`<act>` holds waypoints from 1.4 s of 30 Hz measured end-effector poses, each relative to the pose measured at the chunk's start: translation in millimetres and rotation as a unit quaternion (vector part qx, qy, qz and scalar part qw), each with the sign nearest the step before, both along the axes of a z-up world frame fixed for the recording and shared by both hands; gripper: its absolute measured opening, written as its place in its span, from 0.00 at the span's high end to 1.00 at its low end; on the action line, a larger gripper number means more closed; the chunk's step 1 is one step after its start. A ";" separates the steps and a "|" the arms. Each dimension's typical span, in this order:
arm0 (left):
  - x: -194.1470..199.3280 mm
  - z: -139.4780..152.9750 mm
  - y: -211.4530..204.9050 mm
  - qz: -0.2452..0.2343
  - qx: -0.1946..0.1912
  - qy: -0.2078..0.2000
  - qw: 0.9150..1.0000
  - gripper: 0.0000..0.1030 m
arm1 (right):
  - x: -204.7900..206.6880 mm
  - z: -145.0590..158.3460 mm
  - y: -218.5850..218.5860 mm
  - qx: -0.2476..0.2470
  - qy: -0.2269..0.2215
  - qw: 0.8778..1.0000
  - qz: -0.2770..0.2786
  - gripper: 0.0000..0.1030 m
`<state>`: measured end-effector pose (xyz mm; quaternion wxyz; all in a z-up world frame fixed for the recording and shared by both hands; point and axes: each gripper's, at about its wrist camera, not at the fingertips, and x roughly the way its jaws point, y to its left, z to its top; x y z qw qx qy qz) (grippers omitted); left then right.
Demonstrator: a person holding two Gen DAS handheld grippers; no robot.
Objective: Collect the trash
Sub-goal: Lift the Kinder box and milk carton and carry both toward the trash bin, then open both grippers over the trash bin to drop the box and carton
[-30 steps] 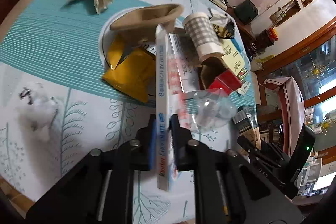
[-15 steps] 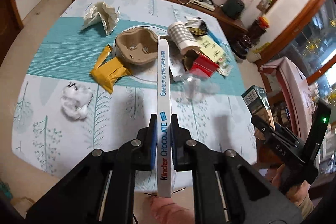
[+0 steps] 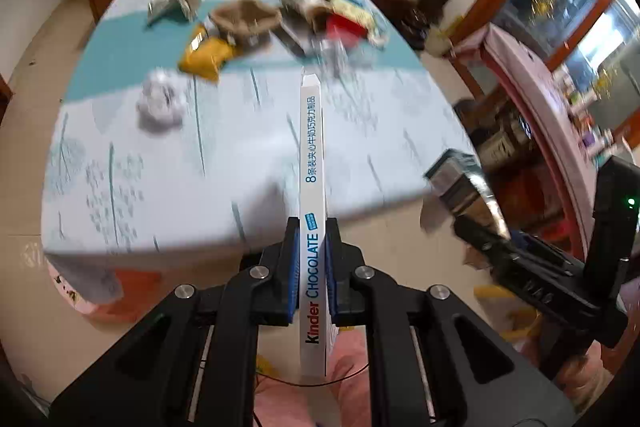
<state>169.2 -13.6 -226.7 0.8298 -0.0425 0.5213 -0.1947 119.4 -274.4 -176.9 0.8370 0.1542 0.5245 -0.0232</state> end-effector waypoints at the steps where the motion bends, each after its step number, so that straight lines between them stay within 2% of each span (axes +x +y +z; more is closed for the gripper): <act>1: -10.9 -8.8 0.8 -0.005 0.004 0.006 1.000 0.92 | -10.7 -10.3 5.8 0.004 0.015 1.000 0.002 0.55; 6: -48.0 -63.3 -1.2 -0.020 0.016 0.041 0.999 0.92 | -54.7 -71.0 22.5 0.025 0.083 0.996 0.014 0.54; 10: -71.1 -127.1 -11.9 -0.040 0.036 0.068 0.996 0.92 | -72.7 -133.6 23.3 0.038 0.123 0.991 0.022 0.54; 17: -84.3 -244.9 -28.2 -0.045 0.064 0.069 0.995 0.92 | -79.1 -253.5 16.3 0.035 0.153 0.987 0.044 0.54; 20: -80.3 -305.6 -31.6 -0.040 0.075 0.064 0.994 0.92 | -78.9 -305.5 13.0 0.037 0.152 0.986 0.053 0.54; 23: -74.2 -355.7 -32.1 -0.032 0.081 0.074 0.993 0.91 | -66.6 -356.2 16.0 0.037 0.167 0.983 0.059 0.54; 25: -71.5 -378.0 -30.7 -0.025 0.086 0.080 0.993 0.91 | -62.1 -383.6 15.8 0.036 0.178 0.982 0.060 0.53; 29: -69.7 -404.0 -22.8 -0.008 0.091 0.096 0.991 0.91 | -33.6 -410.7 19.0 0.044 0.181 0.981 0.054 0.51; 31: -71.3 -409.4 -18.6 -0.003 0.092 0.106 0.990 0.85 | -29.2 -414.7 17.3 0.047 0.180 0.981 0.049 0.42; 33: -72.5 -412.1 -13.1 0.003 0.094 0.112 0.989 0.73 | -23.2 -417.1 15.1 0.044 0.175 0.983 0.047 0.36; 35: -75.2 -411.3 -6.6 0.014 0.098 0.112 0.989 0.65 | -20.7 -417.4 15.7 0.045 0.172 0.983 0.046 0.35; 40: -74.4 -404.1 1.9 0.031 0.100 0.118 0.987 0.64 | -15.7 -423.4 14.5 0.049 0.171 0.983 0.046 0.35; 42: -59.2 -392.9 -1.1 0.037 0.100 0.118 0.987 0.64 | -18.9 -417.5 17.4 0.045 0.170 0.983 0.051 0.35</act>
